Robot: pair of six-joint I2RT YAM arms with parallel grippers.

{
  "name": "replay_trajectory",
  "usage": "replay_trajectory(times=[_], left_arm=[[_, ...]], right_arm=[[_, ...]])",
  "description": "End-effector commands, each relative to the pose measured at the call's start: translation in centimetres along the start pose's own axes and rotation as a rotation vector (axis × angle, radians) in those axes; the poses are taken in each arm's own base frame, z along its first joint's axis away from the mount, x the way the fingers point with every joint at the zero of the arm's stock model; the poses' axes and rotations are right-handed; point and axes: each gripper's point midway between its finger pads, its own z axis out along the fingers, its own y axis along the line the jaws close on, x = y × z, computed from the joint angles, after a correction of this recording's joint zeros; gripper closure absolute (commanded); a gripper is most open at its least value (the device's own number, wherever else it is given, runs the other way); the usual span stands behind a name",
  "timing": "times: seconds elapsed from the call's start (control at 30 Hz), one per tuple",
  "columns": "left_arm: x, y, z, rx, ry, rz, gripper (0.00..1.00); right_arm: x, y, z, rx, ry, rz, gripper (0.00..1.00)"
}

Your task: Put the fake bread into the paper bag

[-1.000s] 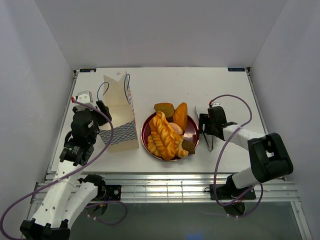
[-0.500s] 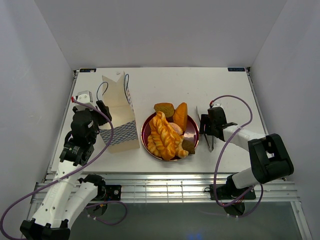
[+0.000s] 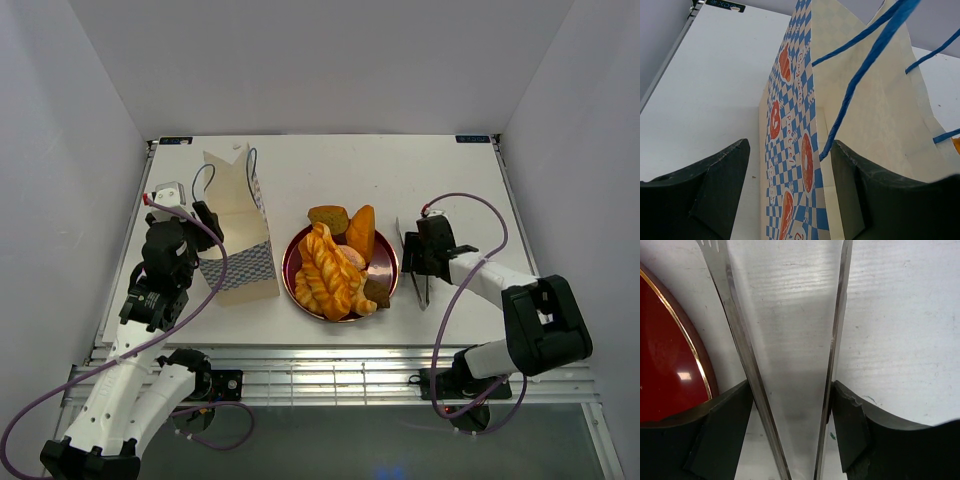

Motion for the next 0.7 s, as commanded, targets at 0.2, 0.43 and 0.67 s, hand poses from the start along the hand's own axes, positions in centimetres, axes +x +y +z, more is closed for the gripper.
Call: replay_trajectory(times=[0.2, 0.43, 0.67], left_arm=[[0.3, -0.1, -0.3, 0.011, 0.006, 0.013, 0.24], [0.5, -0.1, -0.2, 0.013, 0.012, 0.014, 0.24], [0.6, -0.1, -0.2, 0.01, 0.012, 0.016, 0.24]], right_arm=[[-0.9, 0.5, -1.0, -0.022, -0.005, -0.014, 0.33], [-2.2, 0.6, -1.7, -0.016, -0.026, -0.009, 0.35], [-5.4, 0.6, -5.1, -0.017, -0.092, -0.017, 0.34]])
